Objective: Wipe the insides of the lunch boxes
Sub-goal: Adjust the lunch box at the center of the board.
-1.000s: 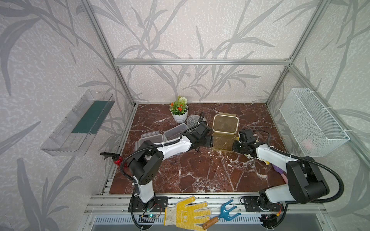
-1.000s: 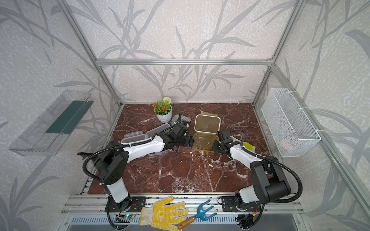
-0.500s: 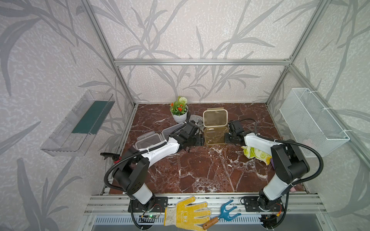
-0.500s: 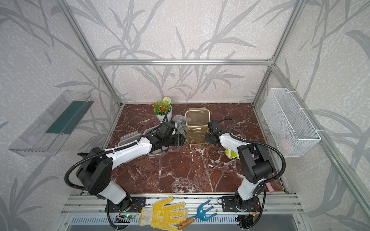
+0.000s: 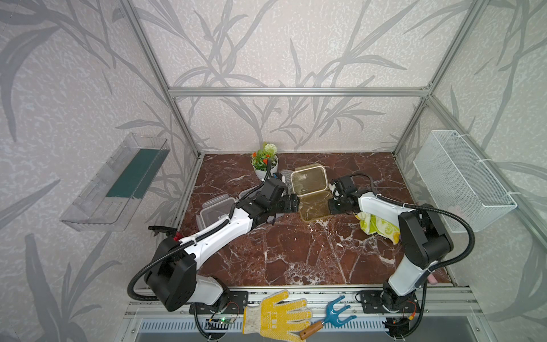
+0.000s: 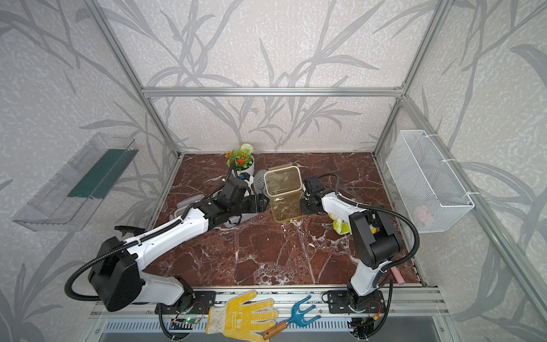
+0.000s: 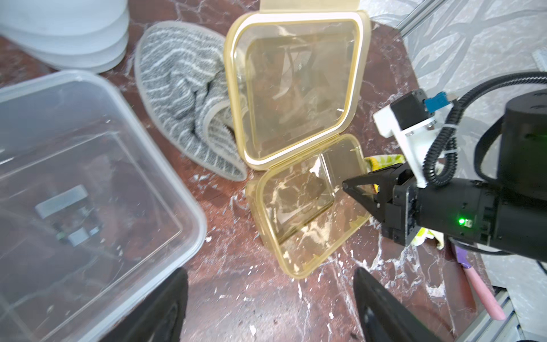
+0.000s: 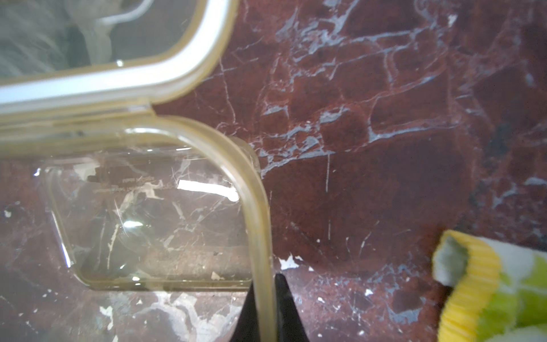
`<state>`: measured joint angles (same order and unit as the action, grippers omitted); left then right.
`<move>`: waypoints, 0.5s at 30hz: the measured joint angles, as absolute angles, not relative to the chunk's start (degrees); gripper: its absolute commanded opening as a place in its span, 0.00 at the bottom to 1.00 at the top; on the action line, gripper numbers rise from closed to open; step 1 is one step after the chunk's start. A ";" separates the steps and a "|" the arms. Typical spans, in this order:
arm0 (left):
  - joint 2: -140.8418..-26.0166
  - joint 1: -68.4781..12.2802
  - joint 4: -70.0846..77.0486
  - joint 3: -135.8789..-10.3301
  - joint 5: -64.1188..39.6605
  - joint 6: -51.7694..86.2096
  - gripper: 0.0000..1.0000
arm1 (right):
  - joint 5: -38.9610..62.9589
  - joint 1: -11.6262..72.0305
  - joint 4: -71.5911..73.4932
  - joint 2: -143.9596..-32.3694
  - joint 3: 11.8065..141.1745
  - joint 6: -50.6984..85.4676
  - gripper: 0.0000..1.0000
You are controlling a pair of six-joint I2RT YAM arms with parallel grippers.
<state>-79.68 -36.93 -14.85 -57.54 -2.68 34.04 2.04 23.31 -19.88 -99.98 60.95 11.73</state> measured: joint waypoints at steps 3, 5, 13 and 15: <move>-77.54 -36.86 -16.38 -56.27 -0.40 33.50 0.93 | 2.68 24.01 -19.81 -100.05 60.95 11.27 0.05; -76.51 -36.67 -16.99 -55.83 0.91 33.15 0.97 | 3.07 24.08 -19.64 -100.05 60.95 11.07 0.05; -81.08 -36.10 -18.63 -59.35 1.65 32.05 0.93 | 3.09 24.08 -19.64 -100.05 60.90 10.70 0.05; -84.84 -35.64 -18.20 -62.63 -0.01 31.62 0.90 | 3.07 24.08 -19.70 -100.05 60.90 10.68 0.05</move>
<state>-84.84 -35.64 -18.20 -62.63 -0.01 31.62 3.07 24.08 -19.70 -100.05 60.90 10.68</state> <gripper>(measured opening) 0.923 0.086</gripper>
